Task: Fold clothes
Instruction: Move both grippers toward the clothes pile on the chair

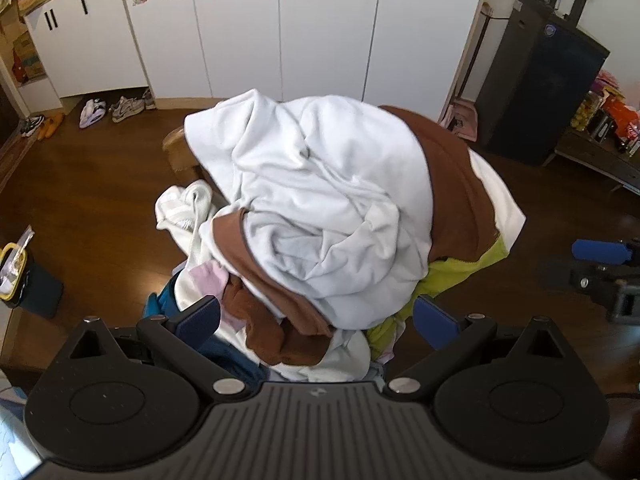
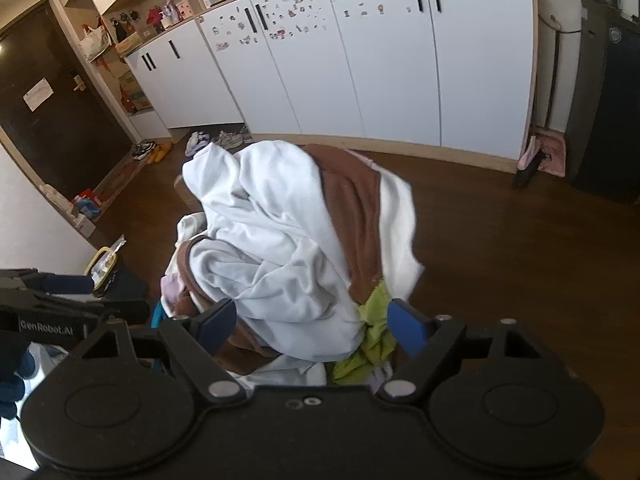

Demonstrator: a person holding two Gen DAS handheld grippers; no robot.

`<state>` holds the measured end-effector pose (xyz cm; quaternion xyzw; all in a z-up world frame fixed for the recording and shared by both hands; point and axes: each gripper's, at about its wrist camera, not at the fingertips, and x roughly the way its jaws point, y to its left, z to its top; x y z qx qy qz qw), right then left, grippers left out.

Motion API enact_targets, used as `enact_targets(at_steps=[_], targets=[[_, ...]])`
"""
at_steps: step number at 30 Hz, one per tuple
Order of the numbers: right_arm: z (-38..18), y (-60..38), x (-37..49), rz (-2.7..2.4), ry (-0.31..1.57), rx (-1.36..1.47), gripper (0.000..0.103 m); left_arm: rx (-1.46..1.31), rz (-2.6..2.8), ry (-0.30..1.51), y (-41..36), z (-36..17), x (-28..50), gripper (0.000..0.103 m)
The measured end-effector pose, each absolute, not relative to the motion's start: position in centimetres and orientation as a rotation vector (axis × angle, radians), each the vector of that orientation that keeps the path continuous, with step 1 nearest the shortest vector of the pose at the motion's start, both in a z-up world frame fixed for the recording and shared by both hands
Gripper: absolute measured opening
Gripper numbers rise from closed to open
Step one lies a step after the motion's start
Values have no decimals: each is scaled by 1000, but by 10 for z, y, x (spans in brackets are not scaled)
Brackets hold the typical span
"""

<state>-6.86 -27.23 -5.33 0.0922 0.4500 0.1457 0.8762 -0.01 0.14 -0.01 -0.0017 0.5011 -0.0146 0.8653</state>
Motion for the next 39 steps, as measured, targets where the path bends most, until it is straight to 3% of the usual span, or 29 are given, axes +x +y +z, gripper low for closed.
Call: enact_targets(at_steps=[39], targets=[[-73, -239, -54, 418, 1033, 258, 103, -44, 55, 1064, 16, -6, -20, 103]])
